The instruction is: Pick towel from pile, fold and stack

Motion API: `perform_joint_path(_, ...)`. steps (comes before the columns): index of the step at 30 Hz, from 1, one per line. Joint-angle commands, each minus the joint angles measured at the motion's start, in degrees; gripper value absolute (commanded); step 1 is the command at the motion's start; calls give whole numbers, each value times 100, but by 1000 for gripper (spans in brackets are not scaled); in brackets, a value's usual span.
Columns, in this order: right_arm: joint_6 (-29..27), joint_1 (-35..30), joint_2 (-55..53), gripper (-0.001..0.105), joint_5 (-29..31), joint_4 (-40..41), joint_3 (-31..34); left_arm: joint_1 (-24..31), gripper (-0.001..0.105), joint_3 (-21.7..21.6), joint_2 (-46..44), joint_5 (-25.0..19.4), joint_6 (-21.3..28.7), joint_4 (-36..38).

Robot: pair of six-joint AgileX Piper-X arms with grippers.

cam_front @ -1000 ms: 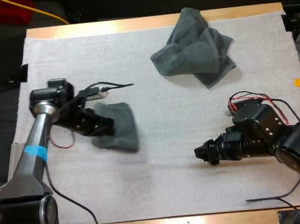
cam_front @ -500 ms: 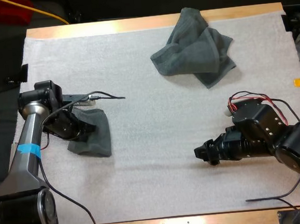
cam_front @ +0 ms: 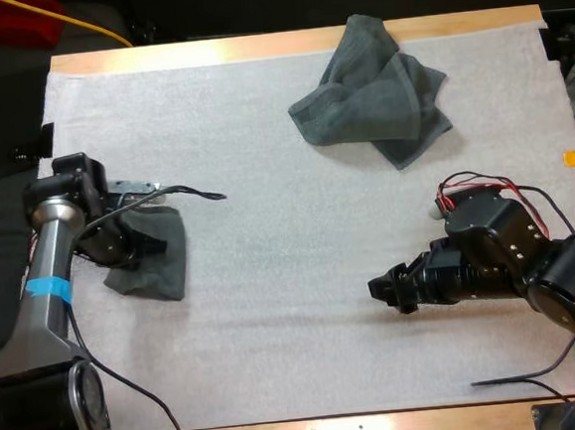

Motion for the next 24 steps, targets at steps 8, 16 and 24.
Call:
perform_joint_path(8, -16, 1, -42, 71, -36, -121, -28, 183, 29, -42, 14, 0, -117, 5)
perform_joint_path(16, -16, 1, -42, 71, -36, -121, -28, 183, 66, -53, 105, -1103, -404, -21)
perform_joint_path(24, -16, 1, -42, 71, -36, -121, -28, 169, 66, -77, 19, -1785, -749, -50)
